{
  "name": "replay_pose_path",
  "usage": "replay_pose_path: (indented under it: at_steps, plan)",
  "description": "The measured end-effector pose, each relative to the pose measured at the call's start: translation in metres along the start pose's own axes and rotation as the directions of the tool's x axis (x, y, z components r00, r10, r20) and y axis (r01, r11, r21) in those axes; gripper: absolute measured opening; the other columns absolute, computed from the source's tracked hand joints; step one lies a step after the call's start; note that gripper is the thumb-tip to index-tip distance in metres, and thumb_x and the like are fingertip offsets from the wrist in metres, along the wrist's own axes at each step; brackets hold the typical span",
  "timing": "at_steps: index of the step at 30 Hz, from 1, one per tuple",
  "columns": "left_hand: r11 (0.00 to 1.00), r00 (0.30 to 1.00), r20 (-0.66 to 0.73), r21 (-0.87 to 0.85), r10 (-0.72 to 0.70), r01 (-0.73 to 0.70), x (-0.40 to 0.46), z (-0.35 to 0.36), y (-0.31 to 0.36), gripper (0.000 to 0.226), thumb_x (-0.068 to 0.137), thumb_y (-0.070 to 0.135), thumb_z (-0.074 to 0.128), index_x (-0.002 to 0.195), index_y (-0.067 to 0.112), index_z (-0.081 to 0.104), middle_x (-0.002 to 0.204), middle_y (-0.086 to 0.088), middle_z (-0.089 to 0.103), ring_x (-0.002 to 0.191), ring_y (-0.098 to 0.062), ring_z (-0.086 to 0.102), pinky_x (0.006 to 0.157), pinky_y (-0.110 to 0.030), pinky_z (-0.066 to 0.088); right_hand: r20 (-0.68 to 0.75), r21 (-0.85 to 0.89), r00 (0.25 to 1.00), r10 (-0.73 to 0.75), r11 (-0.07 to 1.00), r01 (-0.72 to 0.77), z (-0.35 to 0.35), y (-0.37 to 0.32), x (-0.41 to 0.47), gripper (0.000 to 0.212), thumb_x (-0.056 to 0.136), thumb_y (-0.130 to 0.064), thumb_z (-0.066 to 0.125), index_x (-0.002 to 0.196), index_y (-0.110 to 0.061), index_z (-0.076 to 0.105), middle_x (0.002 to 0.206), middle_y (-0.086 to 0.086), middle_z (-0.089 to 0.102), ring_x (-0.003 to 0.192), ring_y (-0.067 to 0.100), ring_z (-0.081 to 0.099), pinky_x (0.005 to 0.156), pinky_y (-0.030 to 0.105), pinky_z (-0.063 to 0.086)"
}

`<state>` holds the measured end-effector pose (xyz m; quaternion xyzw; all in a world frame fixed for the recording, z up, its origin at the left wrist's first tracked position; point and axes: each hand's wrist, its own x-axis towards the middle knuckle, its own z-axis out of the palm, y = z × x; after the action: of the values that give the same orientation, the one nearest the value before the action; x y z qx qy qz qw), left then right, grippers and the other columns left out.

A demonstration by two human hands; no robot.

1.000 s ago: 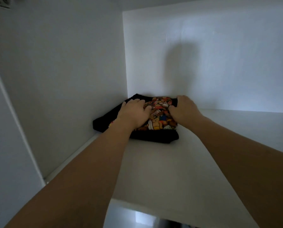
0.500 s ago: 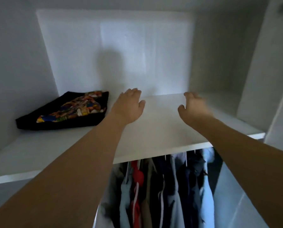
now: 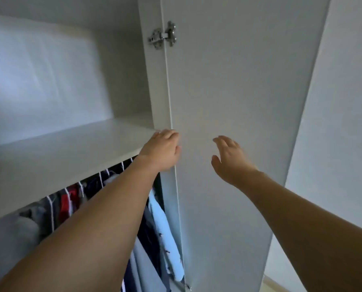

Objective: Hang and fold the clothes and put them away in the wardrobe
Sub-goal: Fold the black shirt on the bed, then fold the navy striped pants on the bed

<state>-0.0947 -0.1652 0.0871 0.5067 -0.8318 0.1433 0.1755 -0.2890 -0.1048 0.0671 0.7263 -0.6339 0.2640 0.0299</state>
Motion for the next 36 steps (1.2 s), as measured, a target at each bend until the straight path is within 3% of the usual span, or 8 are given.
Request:
replay_pose_path:
  at_steps: [4, 6, 10, 13, 17, 22, 27, 36]
  plan:
    - [0.993, 0.994, 0.073, -0.093, 0.082, -0.075, -0.003, 0.008, 0.104, 0.039, 0.099, 0.027, 0.041, 0.129, 0.002, 0.049, 0.14, -0.015, 0.046, 0.129, -0.029, 0.042, 0.106, -0.037, 0.034, 0.098, -0.088, 0.992, 0.086, 0.993, -0.077, -0.043, 0.084, -0.095, 0.053, 0.097, -0.021, 0.039, 0.148, -0.014, 0.026, 0.154, 0.0, 0.026, 0.142, 0.02, 0.023, 0.115, 0.031, 0.021]
    - [0.988, 0.978, 0.179, -0.13, 0.104, -0.081, -0.013, 0.018, 0.161, 0.038, 0.099, 0.031, 0.039, 0.128, 0.008, 0.049, 0.136, -0.013, 0.049, 0.124, -0.03, 0.048, 0.1, -0.04, 0.041, 0.14, -0.123, 0.98, 0.139, 0.985, -0.122, -0.064, 0.125, -0.142, 0.052, 0.096, -0.02, 0.039, 0.147, -0.015, 0.028, 0.153, -0.002, 0.028, 0.141, 0.018, 0.023, 0.114, 0.028, 0.021]
    - [0.971, 0.895, 0.379, -0.132, 0.235, -0.199, -0.034, 0.044, 0.276, 0.038, 0.098, 0.037, 0.034, 0.121, 0.012, 0.052, 0.133, -0.006, 0.052, 0.118, -0.026, 0.052, 0.096, -0.039, 0.044, 0.139, -0.182, 0.956, 0.26, 0.955, -0.233, -0.102, 0.201, -0.228, 0.05, 0.096, -0.021, 0.04, 0.144, -0.015, 0.031, 0.15, -0.002, 0.032, 0.141, 0.017, 0.024, 0.114, 0.028, 0.022]
    - [0.943, 0.841, 0.428, -0.183, 0.332, -0.279, -0.049, 0.057, 0.366, 0.044, 0.1, 0.039, 0.033, 0.134, 0.015, 0.045, 0.141, -0.002, 0.044, 0.124, -0.023, 0.048, 0.1, -0.04, 0.043, 0.147, -0.222, 0.919, 0.365, 0.918, -0.329, -0.13, 0.25, -0.286, 0.053, 0.096, -0.024, 0.042, 0.146, -0.015, 0.028, 0.153, -0.002, 0.028, 0.143, 0.017, 0.021, 0.115, 0.029, 0.021]
    - [0.896, 0.793, 0.418, -0.245, 0.442, -0.371, -0.052, 0.067, 0.464, 0.045, 0.1, 0.039, 0.033, 0.136, 0.014, 0.042, 0.143, -0.001, 0.041, 0.126, -0.023, 0.047, 0.098, -0.04, 0.043, 0.13, -0.24, 0.865, 0.484, 0.862, -0.446, -0.157, 0.304, -0.348, 0.054, 0.096, -0.026, 0.043, 0.147, -0.016, 0.027, 0.154, -0.002, 0.026, 0.143, 0.017, 0.02, 0.114, 0.029, 0.021]
    - [0.826, 0.73, 0.388, -0.309, 0.563, -0.472, -0.069, 0.072, 0.572, 0.025, 0.099, 0.036, 0.036, 0.104, 0.013, 0.044, 0.128, -0.003, 0.048, 0.111, -0.025, 0.05, 0.078, -0.034, 0.04, 0.122, -0.261, 0.77, 0.626, 0.769, -0.584, -0.19, 0.354, -0.439, 0.055, 0.095, -0.027, 0.044, 0.146, -0.017, 0.028, 0.153, -0.003, 0.027, 0.143, 0.017, 0.021, 0.115, 0.032, 0.025]
    - [0.737, 0.66, 0.337, -0.398, 0.671, -0.546, -0.123, 0.056, 0.699, 0.042, 0.098, 0.037, 0.036, 0.131, 0.013, 0.045, 0.14, -0.002, 0.043, 0.125, -0.023, 0.045, 0.097, -0.04, 0.042, 0.049, -0.217, 0.703, 0.71, 0.694, -0.686, -0.251, 0.391, -0.554, 0.056, 0.096, -0.024, 0.044, 0.148, -0.012, 0.026, 0.153, 0.001, 0.028, 0.142, 0.019, 0.022, 0.115, 0.029, 0.02]
    - [0.664, 0.592, 0.313, -0.465, 0.742, -0.586, -0.24, 0.01, 0.9, 0.046, 0.098, 0.037, 0.035, 0.137, 0.012, 0.042, 0.144, -0.002, 0.041, 0.129, -0.021, 0.042, 0.1, -0.041, 0.041, 0.086, -0.213, 0.574, 0.815, 0.577, -0.788, -0.352, 0.467, -0.773, 0.057, 0.093, -0.02, 0.046, 0.147, -0.012, 0.028, 0.152, 0.002, 0.029, 0.138, 0.024, 0.027, 0.11, 0.034, 0.028]
